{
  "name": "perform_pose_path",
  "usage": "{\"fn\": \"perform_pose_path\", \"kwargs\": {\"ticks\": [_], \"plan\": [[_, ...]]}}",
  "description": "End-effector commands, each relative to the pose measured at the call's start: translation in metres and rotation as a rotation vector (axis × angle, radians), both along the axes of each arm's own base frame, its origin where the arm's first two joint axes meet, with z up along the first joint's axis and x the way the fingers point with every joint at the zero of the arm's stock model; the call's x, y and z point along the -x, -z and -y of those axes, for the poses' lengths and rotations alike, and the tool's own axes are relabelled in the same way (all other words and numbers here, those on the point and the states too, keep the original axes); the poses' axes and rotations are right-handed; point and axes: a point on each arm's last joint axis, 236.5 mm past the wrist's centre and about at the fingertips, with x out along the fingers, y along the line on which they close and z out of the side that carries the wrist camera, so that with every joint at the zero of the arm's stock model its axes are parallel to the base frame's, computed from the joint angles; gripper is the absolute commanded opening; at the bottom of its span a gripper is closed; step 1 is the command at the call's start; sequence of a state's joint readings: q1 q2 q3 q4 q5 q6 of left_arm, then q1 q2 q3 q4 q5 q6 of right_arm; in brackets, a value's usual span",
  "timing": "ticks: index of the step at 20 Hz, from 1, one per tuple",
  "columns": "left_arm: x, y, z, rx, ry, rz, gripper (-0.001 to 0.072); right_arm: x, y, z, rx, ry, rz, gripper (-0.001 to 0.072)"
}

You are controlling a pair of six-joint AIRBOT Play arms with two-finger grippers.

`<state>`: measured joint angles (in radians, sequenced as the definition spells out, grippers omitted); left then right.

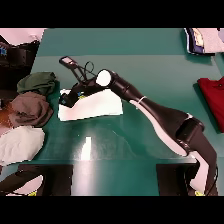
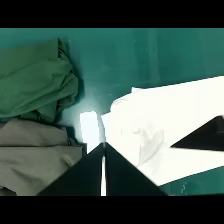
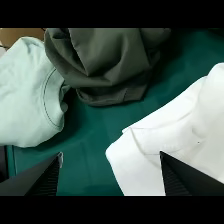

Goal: Fold the shirts.

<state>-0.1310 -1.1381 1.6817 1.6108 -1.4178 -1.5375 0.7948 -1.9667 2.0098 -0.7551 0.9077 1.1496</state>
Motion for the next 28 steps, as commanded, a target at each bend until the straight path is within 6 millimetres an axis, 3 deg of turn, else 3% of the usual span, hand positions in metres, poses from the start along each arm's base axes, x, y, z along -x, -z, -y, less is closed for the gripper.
{"fn": "perform_pose_path", "kwargs": {"ticks": [1,2,4,7,9,11,12,13,18,28], "plan": [[0.004,0.003,0.001,0.003,0.002,-0.021,0.0028,-0.003,0.000,0.046,0.065,-0.013,-0.034,0.0690],[0.005,0.004,0.000,0.002,0.002,-0.027,0.0028,-0.006,0.009,0.077,0.110,-0.008,-0.090,0.0652],[0.007,0.005,0.000,0.001,0.002,-0.036,0.0028,-0.014,0.033,0.140,0.183,0.061,-0.228,0.0645],[0.009,0.006,0.004,0.015,0.011,-0.045,0.0028,-0.027,0.070,0.231,0.229,0.254,-0.398,0.0512],[0.009,0.006,0.006,0.023,0.016,-0.044,0.0029,-0.034,0.095,0.280,0.234,0.403,-0.473,0.0512],[0.009,0.006,0.009,0.033,0.022,-0.044,0.0029,-0.032,0.117,0.309,0.221,0.490,-0.558,0.0523],[0.009,0.006,0.011,0.038,0.026,-0.045,0.0029,-0.032,0.124,0.315,0.194,0.521,-0.612,0.0634],[0.009,0.007,0.011,0.038,0.026,-0.046,0.0028,-0.031,0.130,0.315,0.159,0.540,-0.671,0.0708],[0.008,0.009,0.011,0.038,0.026,-0.053,0.0029,-0.038,0.137,0.274,-0.036,0.476,-0.771,0.0708],[0.016,0.015,0.010,0.032,0.025,-0.095,0.0029,-0.045,0.141,0.178,-0.005,0.301,-0.694,0.0674]]}}
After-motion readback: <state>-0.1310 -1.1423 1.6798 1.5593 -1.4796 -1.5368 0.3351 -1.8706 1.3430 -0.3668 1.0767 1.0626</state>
